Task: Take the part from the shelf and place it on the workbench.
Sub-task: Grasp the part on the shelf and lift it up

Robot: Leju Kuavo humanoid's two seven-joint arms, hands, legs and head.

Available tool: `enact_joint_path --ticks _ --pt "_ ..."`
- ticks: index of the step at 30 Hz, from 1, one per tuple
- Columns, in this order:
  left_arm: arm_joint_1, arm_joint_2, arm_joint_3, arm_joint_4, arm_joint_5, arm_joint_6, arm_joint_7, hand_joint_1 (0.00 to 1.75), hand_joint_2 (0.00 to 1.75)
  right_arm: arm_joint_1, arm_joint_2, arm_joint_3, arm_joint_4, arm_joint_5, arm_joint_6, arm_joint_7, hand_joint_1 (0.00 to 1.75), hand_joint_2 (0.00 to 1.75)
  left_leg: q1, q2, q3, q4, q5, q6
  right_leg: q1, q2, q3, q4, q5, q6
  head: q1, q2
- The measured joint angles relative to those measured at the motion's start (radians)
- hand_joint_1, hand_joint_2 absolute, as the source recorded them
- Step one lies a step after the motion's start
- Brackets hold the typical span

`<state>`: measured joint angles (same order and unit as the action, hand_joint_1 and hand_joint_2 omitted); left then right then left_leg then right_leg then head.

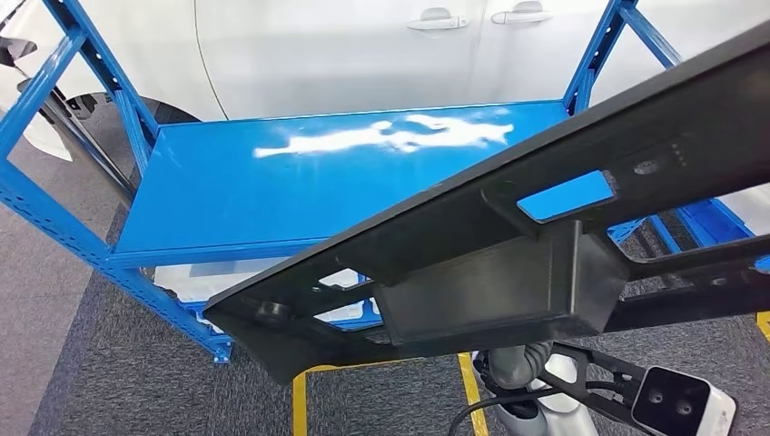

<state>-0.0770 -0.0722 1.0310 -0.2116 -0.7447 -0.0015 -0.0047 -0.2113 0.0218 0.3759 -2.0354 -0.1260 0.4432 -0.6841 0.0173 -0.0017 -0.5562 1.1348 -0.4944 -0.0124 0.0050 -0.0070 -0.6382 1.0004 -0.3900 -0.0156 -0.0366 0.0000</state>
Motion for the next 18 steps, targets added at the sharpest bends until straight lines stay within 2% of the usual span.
enact_joint_path --ticks 1,2,3,5,6,7,9,10,11,12,13,14,16,17,18 --pt "0.0 0.0 0.0 0.0 -0.001 0.004 0.009 0.0 1.75 0.007 -0.006 -0.012 -0.009 0.002 -0.002 0.0 1.75 1.75 -0.002 -0.001 0.046 -0.064 -0.01 0.004 0.001 0.0 -0.008 0.005 0.007 0.005 0.0 0.0" --pt "0.001 -0.001 0.001 0.0 -0.002 0.006 0.013 0.0 1.75 0.012 -0.011 -0.025 -0.017 0.0 -0.002 0.0 1.75 1.75 -0.005 -0.002 0.074 -0.111 -0.025 0.008 0.001 -0.001 -0.012 0.009 0.013 0.011 0.0 0.0" --pt "0.002 -0.002 0.001 0.0 -0.003 0.005 0.014 0.0 1.75 0.018 -0.017 -0.037 -0.024 -0.005 0.0 0.0 1.75 1.75 -0.008 -0.003 0.083 -0.132 -0.033 0.012 0.001 -0.002 -0.014 0.009 0.021 0.017 0.0 0.0" --pt "0.005 -0.005 0.004 0.0 -0.003 0.004 0.012 0.0 1.75 0.029 -0.024 -0.062 -0.03 -0.017 0.01 0.0 1.75 1.75 -0.007 -0.002 0.072 -0.14 -0.019 0.026 -0.002 -0.001 -0.017 0.009 0.029 0.029 0.0 0.0" --pt "0.006 -0.006 0.007 0.0 -0.003 0.002 0.011 0.0 1.75 0.035 -0.027 -0.073 -0.033 -0.02 0.015 0.0 1.75 1.75 -0.005 0.001 0.063 -0.141 -0.007 0.034 -0.004 0.002 -0.025 0.023 0.01 0.035 0.0 0.0" --pt "0.006 -0.008 0.009 0.0 -0.003 0.002 0.009 0.0 1.75 0.04 -0.029 -0.081 -0.036 -0.021 0.019 0.0 1.75 1.75 -0.004 0.004 0.052 -0.143 0.006 0.04 -0.006 0.004 -0.038 0.056 -0.029 0.04 0.0 0.0" --pt "0.006 -0.008 0.014 0.0 -0.003 0.0 0.008 0.0 1.75 0.046 -0.034 -0.095 -0.04 -0.022 0.022 0.0 1.75 1.75 -0.004 0.008 0.023 -0.143 0.031 0.047 -0.012 0.006 -0.074 0.178 -0.136 0.048 0.0 0.0" --pt "0.007 -0.009 0.015 0.0 -0.003 0.0 0.008 0.0 1.75 0.049 -0.037 -0.1 -0.041 -0.022 0.022 0.0 1.75 1.75 -0.004 0.008 0.007 -0.142 0.044 0.046 -0.013 0.006 -0.087 0.243 -0.17 0.052 0.0 0.0" --pt "0.007 -0.009 0.017 0.0 -0.003 0.0 0.008 0.0 1.75 0.053 -0.039 -0.104 -0.042 -0.022 0.022 0.0 1.75 1.75 -0.005 0.009 -0.01 -0.14 0.056 0.044 -0.014 0.006 -0.089 0.29 -0.181 0.054 0.0 0.0" --pt "0.007 -0.009 0.017 0.0 -0.003 -0.001 0.008 0.0 1.75 0.056 -0.04 -0.106 -0.042 -0.022 0.023 0.0 1.75 1.75 -0.005 0.009 -0.027 -0.138 0.068 0.042 -0.015 0.006 -0.074 0.303 -0.168 0.054 0.0 0.0" --pt "0.008 -0.009 0.018 0.0 -0.003 -0.001 0.007 0.0 1.75 0.058 -0.041 -0.108 -0.042 -0.022 0.024 0.0 1.75 1.75 -0.005 0.009 -0.043 -0.136 0.078 0.04 -0.016 0.006 -0.04 0.278 -0.142 0.052 0.0 0.0" --pt "0.007 -0.011 0.018 0.0 -0.003 -0.001 0.006 0.0 1.75 0.059 -0.042 -0.11 -0.042 -0.021 0.025 0.0 1.75 1.75 -0.005 0.009 -0.056 -0.134 0.088 0.038 -0.016 0.006 0.012 0.218 -0.117 0.049 0.0 0.0" --pt "0.007 -0.014 0.018 0.0 -0.003 -0.003 0.0 0.0 1.75 0.058 -0.042 -0.113 -0.042 -0.022 0.036 0.0 1.75 1.75 -0.007 0.008 -0.075 -0.132 0.107 0.029 -0.012 0.007 0.124 0.062 -0.114 0.038 0.0 0.0" --pt "0.007 -0.016 0.018 0.0 -0.003 -0.004 -0.005 0.0 1.75 0.057 -0.042 -0.116 -0.042 -0.022 0.046 0.0 1.75 1.75 -0.007 0.007 -0.077 -0.133 0.116 0.024 -0.008 0.008 0.157 0.009 -0.122 0.033 0.0 0.0" --pt "0.007 -0.017 0.018 0.0 -0.002 -0.006 -0.011 0.0 1.75 0.056 -0.042 -0.119 -0.041 -0.022 0.056 0.0 1.75 1.75 -0.006 0.006 -0.079 -0.136 0.126 0.017 -0.005 0.008 0.17 -0.019 -0.129 0.028 0.0 0.0"
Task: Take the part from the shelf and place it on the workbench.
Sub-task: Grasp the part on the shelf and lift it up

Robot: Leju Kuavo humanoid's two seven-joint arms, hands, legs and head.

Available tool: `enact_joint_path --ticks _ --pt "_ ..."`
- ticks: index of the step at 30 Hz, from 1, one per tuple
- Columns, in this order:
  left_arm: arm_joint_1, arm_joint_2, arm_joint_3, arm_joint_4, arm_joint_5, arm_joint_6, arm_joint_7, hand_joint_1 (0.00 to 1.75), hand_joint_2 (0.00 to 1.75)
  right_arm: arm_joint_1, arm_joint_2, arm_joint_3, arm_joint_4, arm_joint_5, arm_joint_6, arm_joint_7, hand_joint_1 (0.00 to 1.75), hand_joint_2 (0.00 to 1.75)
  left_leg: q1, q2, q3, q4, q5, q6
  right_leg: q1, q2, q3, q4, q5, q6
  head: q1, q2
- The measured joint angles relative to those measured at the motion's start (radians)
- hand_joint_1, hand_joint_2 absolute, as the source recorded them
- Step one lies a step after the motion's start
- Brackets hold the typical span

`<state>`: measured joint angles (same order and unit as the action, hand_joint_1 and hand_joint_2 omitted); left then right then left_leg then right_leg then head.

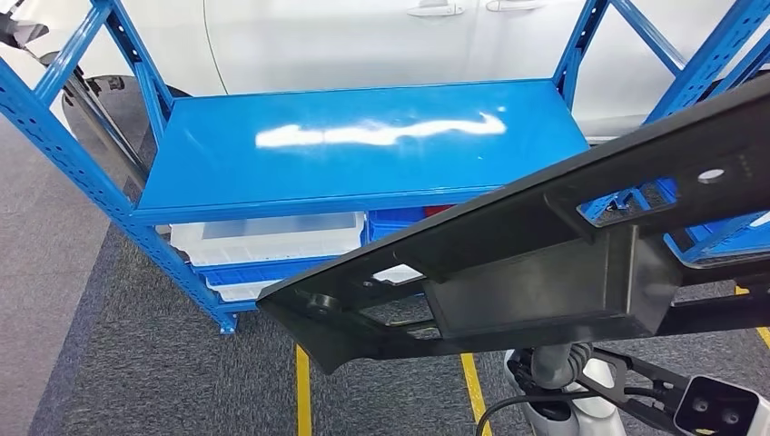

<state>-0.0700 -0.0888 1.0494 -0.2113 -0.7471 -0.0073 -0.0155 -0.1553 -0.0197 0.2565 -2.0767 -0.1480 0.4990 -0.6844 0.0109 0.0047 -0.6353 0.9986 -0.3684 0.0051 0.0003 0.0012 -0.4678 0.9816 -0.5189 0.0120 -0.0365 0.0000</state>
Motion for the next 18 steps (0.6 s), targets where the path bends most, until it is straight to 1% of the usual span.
enact_joint_path --ticks 1,2,3,4,5,6,7,8,9,10,11,12,13,14,15,16,17,18 --pt "0.0 0.0 0.0 0.0 0.0 -0.001 -0.006 0.0 1.75 -0.001 0.0 -0.004 0.001 0.0 0.01 0.0 1.75 1.75 0.0 0.0 0.0 -0.005 0.011 -0.006 0.002 0.0 -0.003 -0.005 0.007 -0.006 0.0 0.0" --pt "0.001 0.0 0.0 0.0 0.0 -0.002 -0.01 0.0 1.75 -0.003 0.001 -0.008 0.003 -0.001 0.017 0.0 1.75 1.75 0.001 -0.001 -0.003 -0.006 0.014 -0.012 0.001 -0.003 -0.011 -0.009 0.018 -0.013 0.0 0.0" --pt "0.001 0.0 0.001 0.0 0.0 -0.002 -0.014 0.0 1.75 -0.005 0.002 -0.01 0.006 -0.004 0.021 0.0 1.75 1.75 0.001 -0.002 -0.012 0.003 0.0 -0.017 -0.002 -0.005 -0.02 -0.012 0.03 -0.022 0.0 0.0" --pt "0.001 0.0 0.001 0.0 0.0 -0.002 -0.016 0.0 1.75 -0.007 0.005 -0.012 0.009 -0.009 0.023 0.0 1.75 1.75 0.001 -0.003 -0.024 0.029 -0.032 -0.02 -0.004 -0.007 -0.032 -0.015 0.043 -0.03 0.0 0.0" --pt "0.001 0.0 0.002 0.0 0.0 -0.003 -0.017 0.0 1.75 -0.009 0.008 -0.013 0.012 -0.018 0.024 0.0 1.75 1.75 0.002 -0.003 -0.04 0.077 -0.081 -0.022 -0.005 -0.008 -0.045 -0.017 0.056 -0.037 0.0 0.0" --pt "0.0 -0.001 0.002 0.0 0.0 -0.004 -0.017 0.0 1.75 -0.01 0.011 -0.015 0.015 -0.03 0.026 0.0 1.75 1.75 0.002 -0.003 -0.059 0.143 -0.133 -0.025 -0.004 -0.008 -0.061 -0.017 0.066 -0.041 0.0 0.0" --pt "0.0 -0.001 0.002 0.0 -0.002 -0.005 -0.016 0.0 1.75 -0.011 0.015 -0.018 0.018 -0.04 0.028 0.0 1.75 1.75 0.003 -0.003 -0.075 0.213 -0.17 -0.027 -0.002 -0.008 -0.076 -0.016 0.076 -0.042 0.0 0.0" --pt "0.0 -0.001 0.003 0.0 -0.004 -0.006 -0.013 0.0 1.75 -0.012 0.017 -0.022 0.02 -0.044 0.03 0.0 1.75 1.75 0.003 -0.003 -0.084 0.27 -0.184 -0.029 0.0 -0.009 -0.091 -0.016 0.086 -0.043 0.0 0.0" --pt "0.0 -0.001 0.003 0.0 -0.006 -0.006 -0.01 0.0 1.75 -0.011 0.02 -0.028 0.021 -0.042 0.033 0.0 1.75 1.75 0.003 -0.003 -0.078 0.3 -0.17 -0.03 0.001 -0.009 -0.106 -0.015 0.096 -0.042 0.0 0.0" --pt "0.0 0.0 0.003 0.0 -0.008 -0.005 -0.008 0.0 1.75 -0.01 0.022 -0.035 0.022 -0.035 0.036 0.0 1.75 1.75 0.002 -0.003 -0.055 0.291 -0.14 -0.028 0.003 -0.009 -0.118 -0.014 0.105 -0.04 0.0 0.0" --pt "0.0 0.0 0.003 0.0 -0.009 -0.004 -0.006 0.0 1.75 -0.009 0.024 -0.041 0.021 -0.025 0.038 0.0 1.75 1.75 0.002 -0.003 -0.013 0.243 -0.11 -0.024 0.004 -0.009 -0.128 -0.013 0.114 -0.039 0.0 0.0" --pt "0.0 0.001 0.004 0.0 -0.009 -0.003 -0.005 0.0 1.75 -0.008 0.027 -0.048 0.021 -0.017 0.039 0.0 1.75 1.75 0.0 -0.003 0.043 0.167 -0.096 -0.017 0.005 -0.009 -0.136 -0.011 0.12 -0.036 0.0 0.0" --pt "0.0 0.001 0.004 0.0 -0.009 -0.003 -0.005 0.0 1.75 -0.008 0.03 -0.054 0.021 -0.011 0.04 0.0 1.75 1.75 -0.003 -0.003 0.097 0.086 -0.099 -0.012 0.007 -0.01 -0.14 -0.01 0.126 -0.033 0.0 0.0" --pt "-0.001 0.002 0.004 0.0 -0.009 -0.002 -0.005 0.0 1.75 -0.007 0.032 -0.059 0.02 -0.007 0.04 0.0 1.75 1.75 -0.005 -0.002 0.138 0.021 -0.111 -0.007 0.007 -0.011 -0.144 -0.008 0.131 -0.028 0.0 0.0" --pt "-0.001 0.002 0.005 0.0 -0.01 -0.002 -0.005 0.0 1.75 -0.007 0.034 -0.064 0.019 -0.005 0.04 0.0 1.75 1.75 -0.008 -0.002 0.161 -0.02 -0.124 -0.004 0.007 -0.012 -0.147 -0.007 0.136 -0.023 0.0 0.0" --pt "-0.001 0.002 0.005 0.0 -0.01 -0.002 -0.005 0.0 1.75 -0.007 0.036 -0.067 0.019 -0.003 0.04 0.0 1.75 1.75 -0.008 -0.002 0.167 -0.038 -0.129 -0.001 0.007 -0.013 -0.149 -0.006 0.142 -0.017 0.0 0.0" --pt "-0.001 0.002 0.005 0.0 -0.01 -0.001 -0.005 0.0 1.75 -0.007 0.037 -0.07 0.018 -0.002 0.04 0.0 1.75 1.75 -0.006 -0.001 0.167 -0.045 -0.127 0.003 0.007 -0.013 -0.152 -0.006 0.145 -0.011 0.0 0.0" --pt "0.0 0.001 0.006 0.0 -0.01 -0.001 -0.005 0.0 1.75 -0.007 0.037 -0.073 0.018 -0.001 0.04 0.0 1.75 1.75 -0.003 0.0 0.166 -0.05 -0.123 0.009 0.006 -0.011 -0.158 0.003 0.138 -0.005 0.0 0.0"
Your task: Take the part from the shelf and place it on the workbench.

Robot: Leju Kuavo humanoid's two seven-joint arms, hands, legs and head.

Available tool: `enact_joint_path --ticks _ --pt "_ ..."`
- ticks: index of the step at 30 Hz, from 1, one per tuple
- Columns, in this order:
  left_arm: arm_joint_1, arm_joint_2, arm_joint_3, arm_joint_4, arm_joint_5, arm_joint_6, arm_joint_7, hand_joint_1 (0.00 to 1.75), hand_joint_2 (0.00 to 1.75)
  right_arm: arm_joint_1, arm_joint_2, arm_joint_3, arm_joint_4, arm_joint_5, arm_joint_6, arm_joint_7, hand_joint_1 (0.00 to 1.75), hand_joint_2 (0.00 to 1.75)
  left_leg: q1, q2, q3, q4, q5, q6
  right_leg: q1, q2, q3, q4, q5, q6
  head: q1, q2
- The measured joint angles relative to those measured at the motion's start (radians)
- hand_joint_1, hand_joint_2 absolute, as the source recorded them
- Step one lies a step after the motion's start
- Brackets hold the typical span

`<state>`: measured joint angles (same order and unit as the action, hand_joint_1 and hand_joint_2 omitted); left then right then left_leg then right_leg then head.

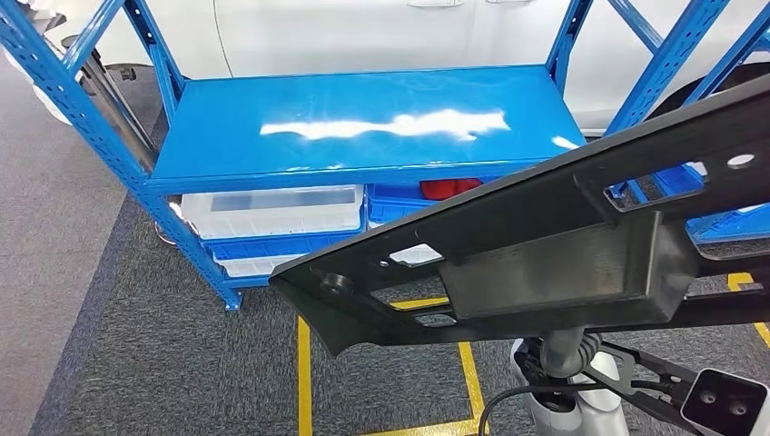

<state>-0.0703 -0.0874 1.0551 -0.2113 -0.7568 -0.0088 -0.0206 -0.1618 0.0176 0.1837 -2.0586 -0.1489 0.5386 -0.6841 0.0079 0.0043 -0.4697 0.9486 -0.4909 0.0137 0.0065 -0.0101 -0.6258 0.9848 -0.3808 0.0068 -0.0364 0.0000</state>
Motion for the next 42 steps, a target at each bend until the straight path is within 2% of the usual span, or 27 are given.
enact_joint_path --ticks 2,4,5,6,7,9,11,14,16,17,19,20,21,22,23,25,27,30,31,33,35,36,37,38,40,41,42 --pt "0.001 -0.001 0.0 0.0 0.0 0.0 0.0 0.0 1.75 0.001 0.001 -0.007 0.0 0.001 0.0 0.0 1.75 1.75 0.005 0.003 -0.004 -0.005 0.011 0.01 -0.004 0.004 -0.032 0.074 -0.051 0.013 0.0 0.0" --pt "0.001 -0.001 0.001 0.0 0.0 0.0 0.0 0.0 1.75 0.004 0.001 -0.012 0.0 0.001 0.0 0.0 1.75 1.75 0.005 0.003 -0.013 -0.003 0.017 0.014 -0.011 0.007 -0.09 0.219 -0.125 0.024 0.0 0.0" --pt "0.001 -0.001 0.001 0.0 0.0 0.0 0.0 0.0 1.75 0.006 0.001 -0.014 0.0 0.001 0.0 0.0 1.75 1.75 0.004 0.004 -0.017 0.0 0.018 0.013 -0.015 0.007 -0.112 0.277 -0.145 0.028 0.0 0.0" --pt "0.002 -0.001 0.001 0.0 0.0 0.0 0.0 0.0 1.75 0.007 0.001 -0.015 0.0 0.001 0.0 0.0 1.75 1.75 0.005 0.003 -0.021 0.004 0.019 0.012 -0.019 0.007 -0.117 0.3 -0.148 0.032 0.0 0.0" --pt "0.002 -0.001 0.001 0.0 0.0 0.001 0.0 0.0 1.75 0.008 0.001 -0.016 0.0 0.002 0.0 0.0 1.75 1.75 0.005 0.003 -0.024 0.008 0.019 0.01 -0.023 0.006 -0.101 0.28 -0.131 0.034 0.0 0.0" --pt "0.002 -0.001 0.002 0.0 0.001 0.003 -0.003 0.0 1.75 0.008 0.001 -0.017 0.0 0.004 0.0 0.0 1.75 1.75 0.006 0.002 -0.026 0.016 0.015 0.003 -0.029 0.006 -0.02 0.143 -0.074 0.034 0.0 0.0" --pt "0.0 -0.001 0.004 0.0 0.003 0.004 -0.012 0.0 1.75 0.01 0.0 -0.018 0.001 0.005 0.009 0.0 1.75 1.75 0.004 0.001 -0.031 0.025 0.01 -0.008 -0.026 0.007 0.037 0.033 -0.047 0.025 0.0 0.0" --pt "-0.001 -0.001 0.013 0.0 0.006 0.02 -0.034 0.0 1.75 0.014 0.0 -0.02 0.001 0.005 0.039 0.0 1.75 1.75 0.003 0.002 -0.037 0.028 0.008 -0.027 -0.02 0.009 0.038 0.017 -0.05 0.004 0.0 0.0" --pt "-0.002 -0.001 0.018 0.0 0.01 0.04 -0.061 0.0 1.75 0.013 0.001 -0.02 0.001 0.006 0.052 0.0 1.75 1.75 0.005 0.002 -0.049 0.057 -0.015 -0.037 -0.022 0.008 0.039 0.011 -0.047 -0.012 0.0 0.0" --pt "-0.002 -0.001 0.02 0.0 0.01 0.047 -0.077 0.0 1.75 0.012 0.002 -0.02 0.0 0.007 0.055 0.0 1.75 1.75 0.006 0.002 -0.069 0.102 -0.043 -0.04 -0.023 0.007 0.039 0.008 -0.045 -0.018 0.0 0.0" --pt "-0.002 0.0 0.021 0.0 0.0 0.054 -0.095 0.0 1.75 0.011 0.003 -0.02 0.0 0.008 0.058 0.0 1.75 1.75 0.006 0.002 -0.135 0.243 -0.112 -0.044 -0.019 0.005 0.036 0.008 -0.043 -0.026 0.0 0.0" --pt "-0.001 0.0 0.02 0.0 -0.009 0.057 -0.097 0.0 1.75 0.012 0.004 -0.021 0.001 0.008 0.06 0.0 1.75 1.75 0.006 0.002 -0.167 0.307 -0.133 -0.045 -0.017 0.005 0.034 0.009 -0.043 -0.027 0.0 0.0" --pt "0.0 0.0 0.02 0.0 -0.02 0.061 -0.095 0.0 1.75 0.013 0.004 -0.021 0.001 0.008 0.064 0.0 1.75 1.75 0.006 0.001 -0.183 0.34 -0.136 -0.045 -0.015 0.005 0.033 0.011 -0.042 -0.028 0.0 0.0" --pt "0.0 0.001 0.019 0.0 -0.029 0.066 -0.091 0.0 1.75 0.014 0.004 -0.022 0.001 0.008 0.069 0.0 1.75 1.75 0.006 0.001 -0.18 0.332 -0.119 -0.043 -0.014 0.006 0.032 0.012 -0.042 -0.028 0.0 0.0" --pt "0.001 0.002 0.018 0.0 -0.035 0.072 -0.087 0.0 1.75 0.016 0.004 -0.024 0.0 0.008 0.072 0.0 1.75 1.75 0.006 -0.001 -0.157 0.282 -0.085 -0.04 -0.013 0.01 0.032 0.014 -0.042 -0.027 0.0 0.0" --pt "0.0 0.004 0.018 0.0 -0.041 0.082 -0.081 0.0 1.75 0.017 0.004 -0.029 0.0 0.013 0.08 0.0 1.75 1.75 0.006 -0.023 -0.087 0.134 -0.019 -0.032 -0.011 0.019 0.03 0.02 -0.042 -0.022 0.0 0.0" --pt "0.001 0.007 0.018 0.0 -0.045 0.089 -0.079 0.0 1.75 0.019 0.005 -0.036 0.0 0.023 0.088 0.0 1.75 1.75 0.003 -0.04 -0.051 0.054 0.004 -0.024 -0.011 0.028 0.024 0.025 -0.038 -0.012 0.0 0.0" --pt "0.002 0.013 0.018 0.0 -0.046 0.096 -0.08 0.0 1.75 0.027 0.009 -0.053 -0.001 0.034 0.094 0.0 1.75 1.75 0.002 -0.025 -0.054 0.047 0.012 -0.009 -0.013 0.041 0.016 0.025 -0.029 0.007 0.0 0.0" --pt "0.001 0.017 0.018 0.0 -0.045 0.097 -0.083 0.0 1.75 0.029 0.012 -0.061 -0.004 0.038 0.093 0.0 1.75 1.75 0.005 -0.018 -0.054 0.044 0.017 -0.002 -0.013 0.04 0.01 0.038 -0.039 0.012 0.0 0.0" --pt "-0.001 0.025 0.018 0.0 -0.045 0.097 -0.088 0.0 1.75 0.032 0.015 -0.078 -0.012 0.046 0.089 0.0 1.75 1.75 0.008 -0.001 -0.059 0.039 0.026 0.009 -0.016 0.03 -0.028 0.122 -0.095 0.021 0.0 0.0" --pt "0.0 0.035 0.018 0.0 -0.046 0.095 -0.096 0.0 1.75 0.041 0.016 -0.096 -0.022 0.049 0.088 0.0 1.75 1.75 0.006 0.016 -0.066 0.039 0.029 0.013 -0.019 0.022 -0.089 0.262 -0.164 0.028 0.0 0.0" --pt "0.001 0.039 0.018 0.0 -0.046 0.093 -0.1 0.0 1.75 0.047 0.017 -0.105 -0.028 0.051 0.088 0.0 1.75 1.75 0.006 0.024 -0.069 0.04 0.03 0.013 -0.02 0.02 -0.107 0.307 -0.179 0.03 0.0 0.0" --pt "0.002 0.043 0.018 0.0 -0.047 0.092 -0.104 0.0 1.75 0.052 0.018 -0.114 -0.034 0.053 0.089 0.0 1.75 1.75 0.005 0.033 -0.07 0.041 0.03 0.012 -0.021 0.018 -0.105 0.315 -0.174 0.031 0.0 0.0" --pt "0.001 0.047 0.018 0.0 -0.048 0.091 -0.109 0.0 1.75 0.055 0.02 -0.123 -0.041 0.055 0.089 0.0 1.75 1.75 0.005 0.041 -0.071 0.043 0.031 0.011 -0.022 0.012 -0.08 0.277 -0.151 0.031 0.0 0.0" --pt "0.0 0.053 0.018 0.0 -0.049 0.091 -0.119 0.0 1.75 0.057 0.025 -0.137 -0.059 0.061 0.088 0.0 1.75 1.75 0.003 0.056 -0.07 0.046 0.029 0.006 -0.018 -0.019 0.006 0.129 -0.096 0.022 0.0 0.0" --pt "-0.001 0.056 0.018 0.0 -0.05 0.091 -0.124 0.0 1.75 0.057 0.029 -0.142 -0.069 0.066 0.087 0.0 1.75 1.75 0.001 0.063 -0.07 0.047 0.028 0.002 -0.014 -0.035 0.039 0.067 -0.079 0.015 0.0 0.0" --pt "-0.002 0.061 0.018 0.0 -0.049 0.091 -0.127 0.0 1.75 0.058 0.034 -0.144 -0.079 0.072 0.082 0.0 1.75 1.75 0.0 0.069 -0.069 0.048 0.027 -0.004 -0.01 -0.046 0.057 0.031 -0.072 0.008 0.0 0.0"
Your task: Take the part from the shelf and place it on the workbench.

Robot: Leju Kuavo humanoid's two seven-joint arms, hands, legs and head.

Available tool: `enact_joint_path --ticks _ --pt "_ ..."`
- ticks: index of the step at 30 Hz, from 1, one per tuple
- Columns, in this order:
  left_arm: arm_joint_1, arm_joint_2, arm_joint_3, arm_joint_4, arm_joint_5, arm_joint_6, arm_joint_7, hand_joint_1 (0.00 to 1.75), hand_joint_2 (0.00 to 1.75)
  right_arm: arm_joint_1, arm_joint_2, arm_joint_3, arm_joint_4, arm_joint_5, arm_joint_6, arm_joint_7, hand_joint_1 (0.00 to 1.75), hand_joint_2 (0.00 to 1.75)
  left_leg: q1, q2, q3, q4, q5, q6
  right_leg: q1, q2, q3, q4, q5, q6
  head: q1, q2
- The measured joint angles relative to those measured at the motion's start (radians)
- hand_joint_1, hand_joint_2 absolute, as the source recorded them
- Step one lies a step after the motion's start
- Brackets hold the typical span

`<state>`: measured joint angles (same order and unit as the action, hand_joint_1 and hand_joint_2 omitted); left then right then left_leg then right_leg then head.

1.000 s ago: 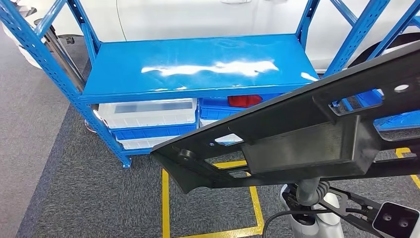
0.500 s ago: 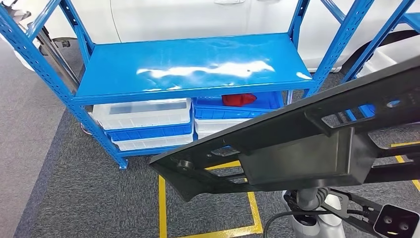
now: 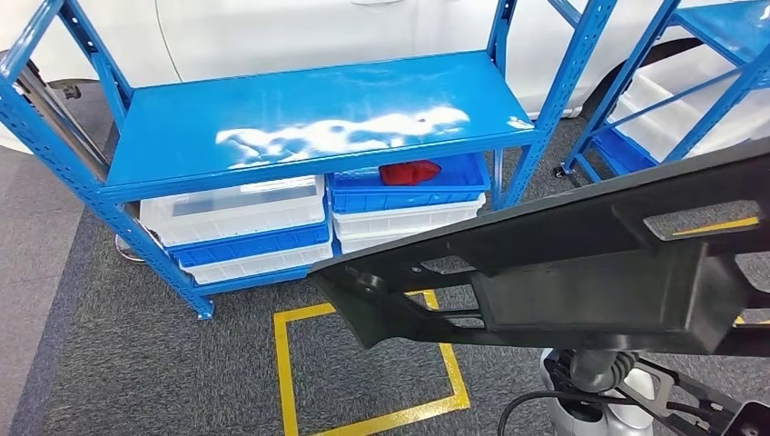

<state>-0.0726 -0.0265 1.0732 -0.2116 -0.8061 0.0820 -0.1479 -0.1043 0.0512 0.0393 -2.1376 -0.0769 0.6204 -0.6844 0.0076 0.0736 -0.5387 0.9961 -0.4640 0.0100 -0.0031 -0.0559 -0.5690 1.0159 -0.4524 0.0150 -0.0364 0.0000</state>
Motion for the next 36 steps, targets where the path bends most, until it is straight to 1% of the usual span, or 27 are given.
enact_joint_path --ticks 1,3,5,7,8,9,10,11,12,14,15,16,18,19,21,22,23,24,25,26,27,29,30,31,33,34,36 --pt "-0.001 0.004 0.0 0.0 0.001 0.0 -0.002 0.0 1.75 0.0 0.003 -0.001 -0.01 0.008 -0.009 0.0 1.75 1.75 -0.001 0.007 0.001 0.0 0.0 -0.006 0.004 -0.002 0.002 -0.01 -0.002 -0.007 0.0 0.0" --pt "-0.007 0.011 0.001 0.0 0.005 0.001 -0.005 0.0 1.75 0.0 0.007 0.001 -0.026 0.032 -0.045 0.0 1.75 1.75 -0.001 0.017 0.002 -0.001 -0.002 -0.018 0.003 0.017 -0.002 -0.015 0.005 -0.019 0.0 0.0" --pt "-0.012 0.014 0.001 -0.001 0.006 0.003 -0.006 0.0 1.75 -0.001 0.006 0.013 -0.038 0.053 -0.101 0.0 1.75 1.75 0.002 -0.006 -0.01 0.033 -0.031 -0.028 -0.003 0.034 -0.001 -0.024 0.014 -0.033 0.0 0.0" --pt "-0.012 0.016 0.001 -0.001 0.003 0.005 -0.006 0.0 1.75 -0.001 0.005 0.032 -0.042 0.061 -0.145 0.0 1.75 1.75 0.004 -0.048 -0.058 0.147 -0.099 -0.033 -0.004 0.052 -0.004 -0.028 0.02 -0.042 0.0 0.0" --pt "-0.011 0.017 0.001 -0.001 0.001 0.006 -0.006 0.0 1.75 -0.001 0.005 0.039 -0.043 0.063 -0.159 0.0 1.75 1.75 0.004 -0.059 -0.09 0.218 -0.131 -0.035 -0.003 0.063 -0.007 -0.027 0.022 -0.044 0.0 0.0" --pt "-0.01 0.017 0.001 -0.001 0.0 0.006 -0.007 0.0 1.75 0.0 0.003 0.046 -0.043 0.065 -0.171 0.0 1.75 1.75 0.005 -0.064 -0.114 0.271 -0.148 -0.036 -0.003 0.075 -0.01 -0.025 0.023 -0.045 0.0 0.0" --pt "-0.009 0.017 0.001 -0.001 -0.002 0.006 -0.009 0.0 1.75 0.001 -0.002 0.053 -0.045 0.069 -0.187 0.0 1.75 1.75 0.005 -0.066 -0.122 0.287 -0.144 -0.036 -0.002 0.088 -0.012 -0.023 0.024 -0.044 0.0 0.0" --pt "-0.009 0.017 0.001 -0.001 -0.004 0.005 -0.01 0.0 1.75 0.001 -0.009 0.062 -0.048 0.076 -0.208 0.0 1.75 1.75 0.005 -0.068 -0.11 0.264 -0.121 -0.035 -0.002 0.1 -0.012 -0.02 0.024 -0.043 0.0 0.0" --pt "-0.01 0.017 0.001 -0.001 -0.004 0.003 -0.012 0.0 1.75 0.002 -0.018 0.073 -0.052 0.083 -0.232 0.0 1.75 1.75 0.006 -0.074 -0.082 0.204 -0.084 -0.033 -0.002 0.112 -0.012 -0.017 0.023 -0.042 0.0 0.0" --pt "-0.012 0.017 0.001 -0.001 -0.005 -0.005 -0.012 0.0 1.75 -0.002 -0.041 0.102 -0.061 0.095 -0.284 0.0 1.75 1.75 0.009 -0.108 -0.019 0.068 -0.028 -0.028 -0.001 0.133 -0.014 -0.009 0.022 -0.035 0.0 0.0" --pt "-0.012 0.017 0.001 -0.001 -0.006 -0.008 -0.01 0.0 1.75 -0.006 -0.053 0.119 -0.064 0.1 -0.312 0.0 1.75 1.75 0.009 -0.122 -0.001 0.027 -0.017 -0.025 -0.001 0.143 -0.018 -0.006 0.022 -0.029 0.0 0.0" --pt "-0.012 0.017 0.001 -0.001 -0.009 -0.009 -0.008 0.0 1.75 -0.012 -0.065 0.138 -0.065 0.103 -0.337 0.0 1.75 1.75 0.009 -0.13 0.006 0.009 -0.016 -0.021 -0.002 0.153 -0.022 -0.004 0.024 -0.023 0.0 0.0" --pt "-0.014 0.016 0.001 -0.001 -0.015 -0.01 -0.002 0.0 1.75 -0.022 -0.089 0.172 -0.065 0.103 -0.373 0.0 1.75 1.75 0.008 -0.114 0.007 0.006 -0.013 -0.012 -0.002 0.172 -0.029 -0.006 0.03 -0.009 0.0 0.0" --pt "-0.016 0.014 0.001 -0.001 -0.019 -0.009 0.0 0.0 1.75 -0.026 -0.1 0.184 -0.065 0.1 -0.382 0.0 1.75 1.75 0.009 -0.104 0.008 0.002 -0.009 -0.005 -0.002 0.164 -0.033 0.0 0.025 -0.004 0.0 0.0" --pt "-0.019 0.012 0.001 -0.001 -0.025 -0.004 0.009 0.0 1.75 -0.039 -0.117 0.201 -0.064 0.094 -0.394 0.0 1.75 1.75 0.014 -0.083 0.007 -0.004 -0.001 0.006 -0.001 0.121 -0.063 0.062 -0.014 0.006 0.0 0.0" --pt "-0.018 0.011 0.001 -0.001 -0.029 0.0 0.016 0.0 1.75 -0.043 -0.124 0.208 -0.064 0.093 -0.399 0.0 1.75 1.75 0.013 -0.073 0.005 -0.005 0.0 0.009 -0.002 0.093 -0.092 0.124 -0.048 0.01 0.0 0.0" --pt "-0.016 0.011 0.001 -0.001 -0.031 0.004 0.024 0.0 1.75 -0.045 -0.129 0.215 -0.063 0.094 -0.403 0.0 1.75 1.75 0.012 -0.061 0.003 -0.004 0.0 0.01 -0.004 0.076 -0.126 0.196 -0.081 0.014 0.0 0.0" --pt "-0.015 0.011 0.001 -0.001 -0.033 0.008 0.033 0.0 1.75 -0.043 -0.132 0.222 -0.062 0.096 -0.405 0.0 1.75 1.75 0.011 -0.049 0.002 -0.004 0.0 0.01 -0.007 0.068 -0.154 0.256 -0.104 0.018 0.0 0.0" --pt "-0.014 0.011 0.001 -0.001 -0.034 0.011 0.041 0.0 1.75 -0.039 -0.135 0.229 -0.062 0.098 -0.407 0.0 1.75 1.75 0.011 -0.038 0.002 -0.004 -0.001 0.01 -0.009 0.064 -0.168 0.287 -0.108 0.02 0.0 0.0" --pt "-0.014 0.01 0.001 -0.001 -0.035 0.015 0.049 0.0 1.75 -0.034 -0.137 0.237 -0.061 0.101 -0.406 0.0 1.75 1.75 0.011 -0.027 0.002 -0.004 -0.001 0.009 -0.01 0.06 -0.16 0.274 -0.092 0.021 0.0 0.0" --pt "-0.015 0.009 0.001 -0.001 -0.035 0.019 0.055 0.0 1.75 -0.031 -0.138 0.245 -0.061 0.104 -0.403 0.0 1.75 1.75 0.011 -0.017 0.003 -0.004 -0.003 0.007 -0.011 0.052 -0.132 0.22 -0.062 0.02 0.0 0.0" --pt "-0.015 0.004 0.001 -0.001 -0.035 0.025 0.063 0.0 1.75 -0.026 -0.138 0.259 -0.061 0.109 -0.394 0.0 1.75 1.75 0.007 0.001 0.008 -0.003 -0.008 -0.001 -0.006 0.012 -0.052 0.072 -0.004 0.011 0.0 0.0" --pt "-0.014 0.001 0.001 -0.001 -0.034 0.027 0.064 0.0 1.75 -0.026 -0.138 0.263 -0.06 0.109 -0.387 0.0 1.75 1.75 0.005 0.008 0.011 -0.002 -0.01 -0.006 -0.001 -0.003 -0.028 0.022 0.009 0.004 0.0 0.0" --pt "-0.014 -0.001 0.001 -0.001 -0.034 0.028 0.065 0.0 1.75 -0.025 -0.138 0.267 -0.059 0.109 -0.38 0.0 1.75 1.75 0.002 0.016 0.012 -0.002 -0.013 -0.011 0.003 -0.011 -0.017 -0.002 0.012 -0.004 0.0 0.0" --pt "-0.016 -0.007 0.001 -0.001 -0.034 0.028 0.064 0.0 1.75 -0.024 -0.138 0.271 -0.058 0.109 -0.368 0.0 1.75 1.75 0.0 0.034 0.015 -0.003 -0.016 -0.022 0.006 0.007 -0.022 -0.006 0.012 -0.019 0.0 0.0" --pt "-0.017 -0.009 0.001 -0.001 -0.034 0.028 0.062 0.0 1.75 -0.024 -0.138 0.272 -0.058 0.108 -0.362 0.0 1.75 1.75 0.002 0.03 0.016 0.001 -0.021 -0.028 0.005 0.017 -0.022 -0.008 0.014 -0.025 0.0 0.0" --pt "-0.018 -0.016 0.001 -0.001 -0.033 0.023 0.055 0.0 1.75 -0.028 -0.138 0.274 -0.057 0.106 -0.352 0.0 1.75 1.75 0.006 -0.012 -0.004 0.053 -0.059 -0.037 0.0 0.037 -0.021 -0.014 0.02 -0.039 0.0 0.0"
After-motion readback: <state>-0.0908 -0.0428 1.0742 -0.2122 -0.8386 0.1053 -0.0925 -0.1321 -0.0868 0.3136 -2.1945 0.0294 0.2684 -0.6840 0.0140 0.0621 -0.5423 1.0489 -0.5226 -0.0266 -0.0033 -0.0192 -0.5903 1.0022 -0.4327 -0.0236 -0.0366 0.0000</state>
